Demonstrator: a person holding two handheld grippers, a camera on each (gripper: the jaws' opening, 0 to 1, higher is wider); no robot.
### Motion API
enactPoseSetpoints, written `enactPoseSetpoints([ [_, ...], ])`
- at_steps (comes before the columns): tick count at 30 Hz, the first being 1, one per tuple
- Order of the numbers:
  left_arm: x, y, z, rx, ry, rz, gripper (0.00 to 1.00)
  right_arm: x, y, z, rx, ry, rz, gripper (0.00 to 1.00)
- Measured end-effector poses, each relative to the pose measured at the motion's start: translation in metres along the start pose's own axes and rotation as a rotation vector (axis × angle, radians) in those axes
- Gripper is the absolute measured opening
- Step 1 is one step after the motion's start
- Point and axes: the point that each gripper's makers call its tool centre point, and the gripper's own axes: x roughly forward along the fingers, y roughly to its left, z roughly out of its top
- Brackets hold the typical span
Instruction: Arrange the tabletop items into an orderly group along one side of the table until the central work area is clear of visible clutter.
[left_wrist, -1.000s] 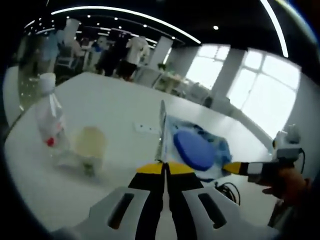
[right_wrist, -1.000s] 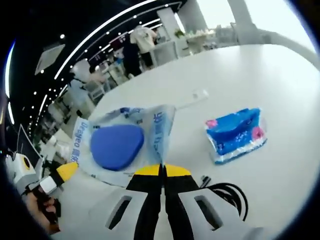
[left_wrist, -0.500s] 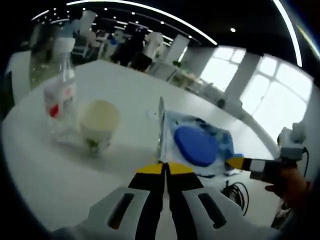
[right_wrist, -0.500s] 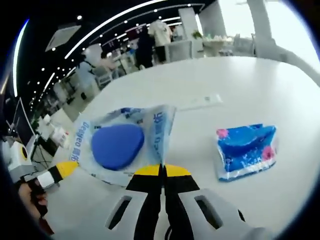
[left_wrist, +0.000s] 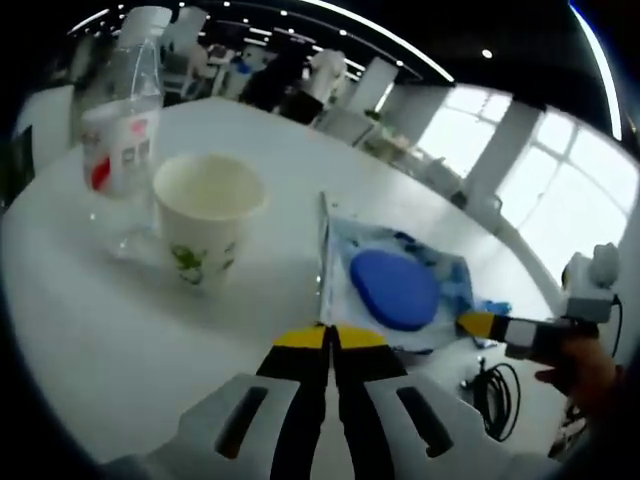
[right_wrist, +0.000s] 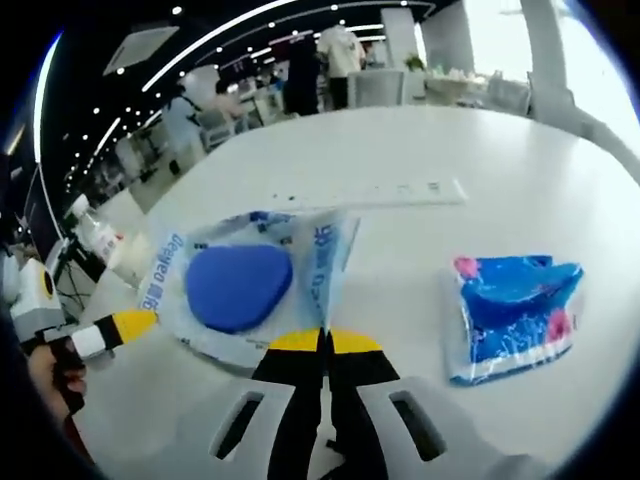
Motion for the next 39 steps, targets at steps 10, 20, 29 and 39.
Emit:
enactPoseSetpoints([
  [10,0.007,0.009,-0.007,-0.005,0.022,0.029,0.00,0.013,0.003,-0.004,-0.049,0.019,0.004,0.01],
  [20,0.012,0.017,-0.008,-0.017,0.026,0.056,0.00,0.016,0.006,-0.005,-0.085,0.029,0.008,0.02],
  [29,0.013,0.019,-0.007,-0.016,0.020,0.070,0.00,0.018,0.003,-0.007,-0.065,0.041,0.002,0.06],
  [39,0.014,0.020,-0.005,-0.028,0.001,0.088,0.00,0.018,0.001,-0.011,-0.074,0.053,-0.008,0.07],
])
